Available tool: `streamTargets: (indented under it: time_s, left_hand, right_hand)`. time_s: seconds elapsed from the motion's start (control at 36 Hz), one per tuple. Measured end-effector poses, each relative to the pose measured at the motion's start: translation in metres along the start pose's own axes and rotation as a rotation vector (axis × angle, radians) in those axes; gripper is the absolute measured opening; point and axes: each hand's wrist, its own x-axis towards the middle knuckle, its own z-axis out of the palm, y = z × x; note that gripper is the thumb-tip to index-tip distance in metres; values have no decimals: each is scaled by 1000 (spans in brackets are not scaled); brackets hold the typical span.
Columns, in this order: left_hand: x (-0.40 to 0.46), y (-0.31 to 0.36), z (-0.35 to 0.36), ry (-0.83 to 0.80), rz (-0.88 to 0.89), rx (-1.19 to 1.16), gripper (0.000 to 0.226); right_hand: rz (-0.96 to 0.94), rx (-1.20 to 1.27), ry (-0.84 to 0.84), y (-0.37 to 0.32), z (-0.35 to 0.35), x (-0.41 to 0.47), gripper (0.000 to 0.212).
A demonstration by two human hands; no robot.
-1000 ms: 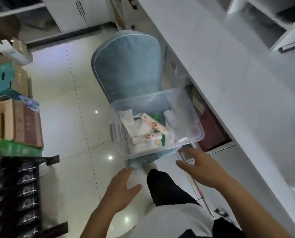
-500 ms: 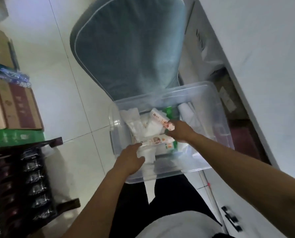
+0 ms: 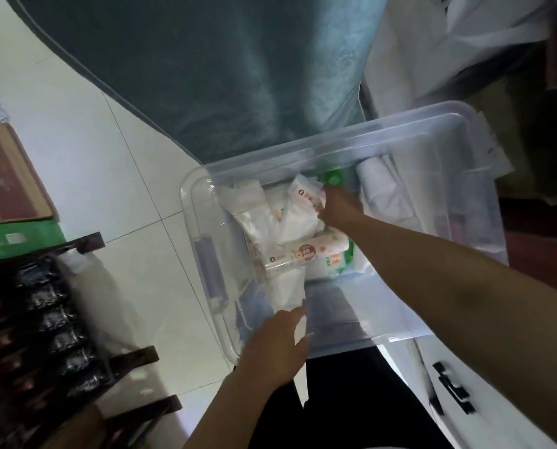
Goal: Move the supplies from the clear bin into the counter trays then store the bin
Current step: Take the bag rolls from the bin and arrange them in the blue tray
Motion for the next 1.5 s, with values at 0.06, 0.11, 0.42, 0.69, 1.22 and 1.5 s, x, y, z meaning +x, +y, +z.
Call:
streamTargets:
  time_s: [0.06, 0.11, 0.42, 0.69, 1.22, 1.5]
  left_hand:
    - [2, 1, -3, -14, -9, 24, 50]
    - [3, 3, -9, -31, -30, 74, 51]
    - [22, 21, -51, 120, -34, 86, 52]
    - [119, 31, -52, 220, -34, 394, 67]
    - [132, 34, -43, 218, 14, 696, 45]
    - [-34, 28, -103, 262, 316, -146, 58]
  right_hand:
    - [13, 36, 16, 2, -3, -5, 43]
    - [2, 99, 47, 4, -8, -16, 43]
    - [-108, 705, 311, 59, -54, -153, 58]
    - [-25, 976, 414, 97, -33, -226, 58]
    - [-64, 1121, 627, 69, -24, -293, 58]
    - [-57, 1120, 816, 21, -45, -386, 45]
